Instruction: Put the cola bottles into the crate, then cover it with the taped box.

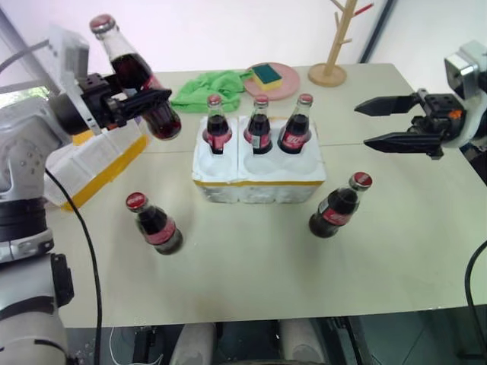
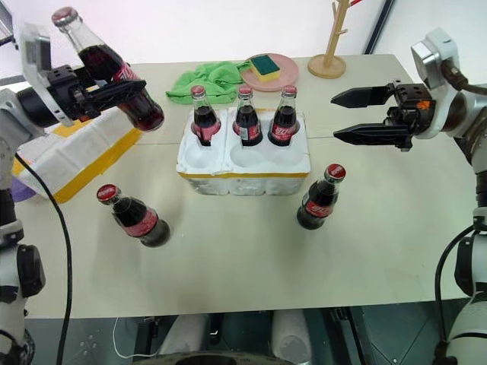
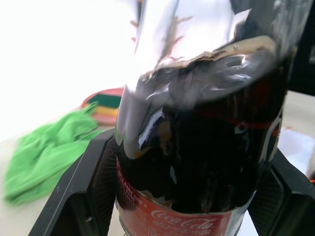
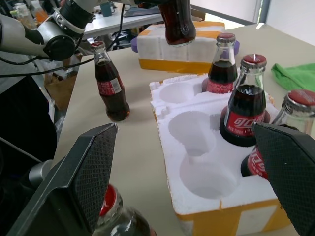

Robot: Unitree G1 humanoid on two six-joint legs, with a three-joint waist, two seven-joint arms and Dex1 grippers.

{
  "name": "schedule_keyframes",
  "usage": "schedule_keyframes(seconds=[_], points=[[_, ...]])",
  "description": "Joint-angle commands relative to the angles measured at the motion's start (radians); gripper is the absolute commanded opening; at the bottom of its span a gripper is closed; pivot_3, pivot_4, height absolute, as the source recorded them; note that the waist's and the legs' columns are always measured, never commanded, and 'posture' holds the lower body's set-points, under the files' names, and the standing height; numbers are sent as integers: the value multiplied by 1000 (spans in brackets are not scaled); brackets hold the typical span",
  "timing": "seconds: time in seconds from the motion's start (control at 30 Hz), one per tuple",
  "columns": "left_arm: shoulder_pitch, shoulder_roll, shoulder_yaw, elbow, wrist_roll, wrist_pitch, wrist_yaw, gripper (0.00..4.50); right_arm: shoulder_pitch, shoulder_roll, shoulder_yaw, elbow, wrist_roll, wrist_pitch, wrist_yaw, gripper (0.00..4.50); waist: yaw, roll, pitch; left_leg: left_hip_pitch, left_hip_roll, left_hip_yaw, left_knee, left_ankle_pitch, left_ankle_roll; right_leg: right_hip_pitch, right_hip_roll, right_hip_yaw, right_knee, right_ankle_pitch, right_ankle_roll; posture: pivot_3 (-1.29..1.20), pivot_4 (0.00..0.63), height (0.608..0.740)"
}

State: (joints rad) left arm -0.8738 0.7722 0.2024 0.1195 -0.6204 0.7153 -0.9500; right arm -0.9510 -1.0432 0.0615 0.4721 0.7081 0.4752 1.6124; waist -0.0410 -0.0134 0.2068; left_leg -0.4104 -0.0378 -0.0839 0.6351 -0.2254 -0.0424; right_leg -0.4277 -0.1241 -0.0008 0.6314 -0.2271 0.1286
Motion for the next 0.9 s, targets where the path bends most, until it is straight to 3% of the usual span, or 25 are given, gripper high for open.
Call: schedule_keyframes(seconds=[0.03,0.37,0.9], points=[[-64,-18,-54,31,24,-54,-66,2808,-3,-10,-54,-30,-4,3,2,4500,-1,0,0,0,0,0,0,0,0,0,0,0,0,0,0,0,150,740],[-180,-75,-109,225,83,-130,-163,2808,54,-21,-132,-89,-20,60,-1,4500,1,0,0,0,0,0,1,0,0,0,1,0,0,0,0,0,150,740],[-141,-100,-189,173,144,-174,-282,2808,108,-13,-211,-145,-38,104,-32,4500,-1,0,0,-1,0,0,3,0,0,1,1,0,1,0,0,0,150,740]])
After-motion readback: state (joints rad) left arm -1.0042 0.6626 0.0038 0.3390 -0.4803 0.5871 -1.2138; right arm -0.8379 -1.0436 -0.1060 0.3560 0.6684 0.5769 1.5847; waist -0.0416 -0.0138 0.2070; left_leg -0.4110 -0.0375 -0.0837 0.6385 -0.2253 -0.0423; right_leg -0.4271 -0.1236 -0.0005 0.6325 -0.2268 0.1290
